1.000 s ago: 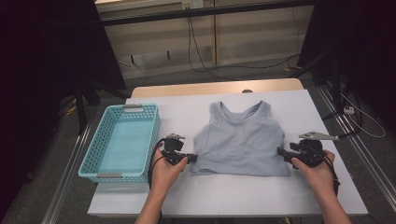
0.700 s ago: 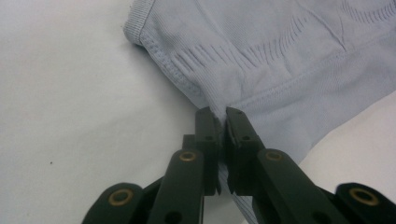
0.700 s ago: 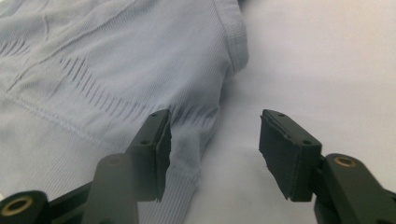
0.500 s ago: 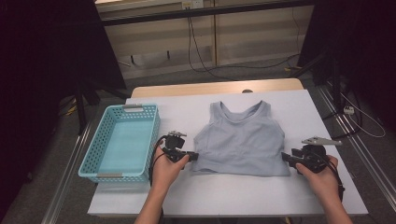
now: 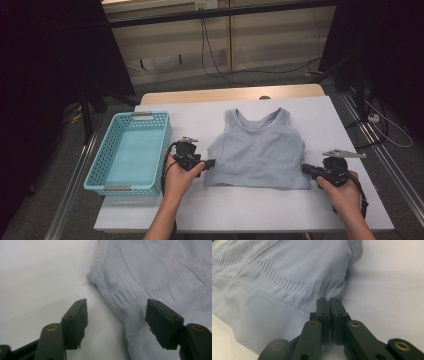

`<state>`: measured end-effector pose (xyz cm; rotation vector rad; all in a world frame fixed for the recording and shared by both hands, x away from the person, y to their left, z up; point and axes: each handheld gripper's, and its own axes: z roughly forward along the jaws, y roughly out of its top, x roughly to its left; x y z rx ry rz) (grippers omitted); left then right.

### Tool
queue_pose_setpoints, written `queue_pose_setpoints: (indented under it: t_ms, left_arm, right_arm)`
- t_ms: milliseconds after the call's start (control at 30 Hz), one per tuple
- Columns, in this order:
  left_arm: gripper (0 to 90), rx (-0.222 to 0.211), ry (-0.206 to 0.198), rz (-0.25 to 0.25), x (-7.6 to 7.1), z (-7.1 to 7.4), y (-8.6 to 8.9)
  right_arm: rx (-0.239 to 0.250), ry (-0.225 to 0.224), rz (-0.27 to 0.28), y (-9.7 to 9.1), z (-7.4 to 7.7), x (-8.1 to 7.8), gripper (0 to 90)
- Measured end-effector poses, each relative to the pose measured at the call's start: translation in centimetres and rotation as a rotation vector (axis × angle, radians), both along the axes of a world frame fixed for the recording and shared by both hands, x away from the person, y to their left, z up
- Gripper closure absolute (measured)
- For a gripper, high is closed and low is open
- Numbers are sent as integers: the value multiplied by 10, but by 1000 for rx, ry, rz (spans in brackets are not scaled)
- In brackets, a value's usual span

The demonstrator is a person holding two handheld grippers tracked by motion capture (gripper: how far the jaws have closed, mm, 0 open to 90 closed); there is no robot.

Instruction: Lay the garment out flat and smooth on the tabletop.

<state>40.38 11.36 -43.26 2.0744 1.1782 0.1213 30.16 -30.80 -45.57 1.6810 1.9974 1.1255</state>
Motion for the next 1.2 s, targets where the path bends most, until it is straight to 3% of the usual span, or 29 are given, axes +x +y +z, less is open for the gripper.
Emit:
queue_pose_setpoints:
  t_ms: [200, 333, 500, 667, 800, 867, 900, 933, 1000, 1067, 1200]
  left_arm:
    - [274, -4, -3, 5, 8, 0, 0]
    - [269, -1, -23, 3, 13, -1, -6]
    - [306, -7, -61, -12, 23, -5, -14]
    - [332, 8, -64, -18, 33, -12, -22]
    - [423, 3, -38, -47, 35, -19, -26]
    - [455, 25, -56, -54, 35, -19, -28]
    - [492, 17, -48, -54, 35, -19, -28]
    - [570, -6, -13, -59, 35, -19, -29]
    - [689, 18, -24, -50, 34, -18, -29]
    - [765, 10, 3, -41, 34, -17, -28]
    - [815, -6, 28, -38, 33, -12, -23]
  right_arm:
    - [-55, -25, -1, -9, 20, -14, 885]
    - [-87, -6, 13, -11, 18, -21, 884]
    - [-90, -14, 14, -10, 15, -23, 879]
    - [-98, -8, 25, -9, 9, -24, 873]
    - [-101, -19, 16, -9, 9, -23, 859]
    - [-108, -21, 13, -7, 8, -21, 849]
    - [-109, -21, 11, -7, 8, -20, 849]
    - [-112, -19, 12, -6, 8, -20, 850]
    - [-119, -26, 13, -6, 8, -20, 845]
    - [-107, -29, 8, -6, 9, -21, 842]
    - [-108, -48, 7, -6, 11, -20, 842]
